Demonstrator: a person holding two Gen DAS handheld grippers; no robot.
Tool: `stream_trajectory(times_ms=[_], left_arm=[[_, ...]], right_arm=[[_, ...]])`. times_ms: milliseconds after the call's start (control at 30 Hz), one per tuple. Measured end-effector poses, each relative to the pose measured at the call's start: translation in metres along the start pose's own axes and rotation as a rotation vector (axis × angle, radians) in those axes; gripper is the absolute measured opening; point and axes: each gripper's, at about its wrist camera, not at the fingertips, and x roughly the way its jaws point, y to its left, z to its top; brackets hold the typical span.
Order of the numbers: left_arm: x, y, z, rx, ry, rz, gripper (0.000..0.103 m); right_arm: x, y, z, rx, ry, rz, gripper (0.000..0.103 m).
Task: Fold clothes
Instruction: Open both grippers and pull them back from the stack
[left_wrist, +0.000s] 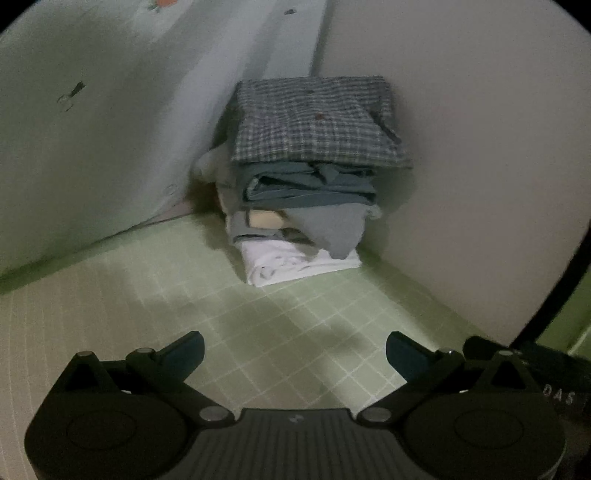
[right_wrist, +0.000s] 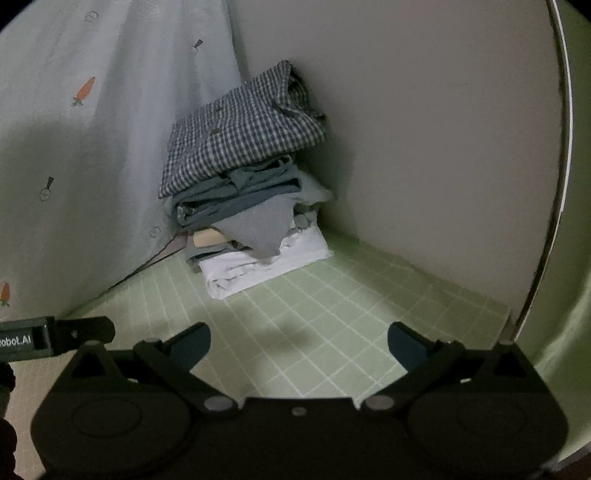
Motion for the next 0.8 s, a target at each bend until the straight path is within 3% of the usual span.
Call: stream_trajectory(times_ms=[233,800], left_arm=[[-0.001,-0.006,-0.003,0.056,-0.006,-0.028,0.103],[0.004,0.003,-0.001,0.027,0.019,-0.034,0.103]], right_arm=[[0.001,0.005,0.000,0.002,-0.015,0.000,0.103],[0.006,0.015,-0.001,-0.011,-0.003,0.000,0.103]])
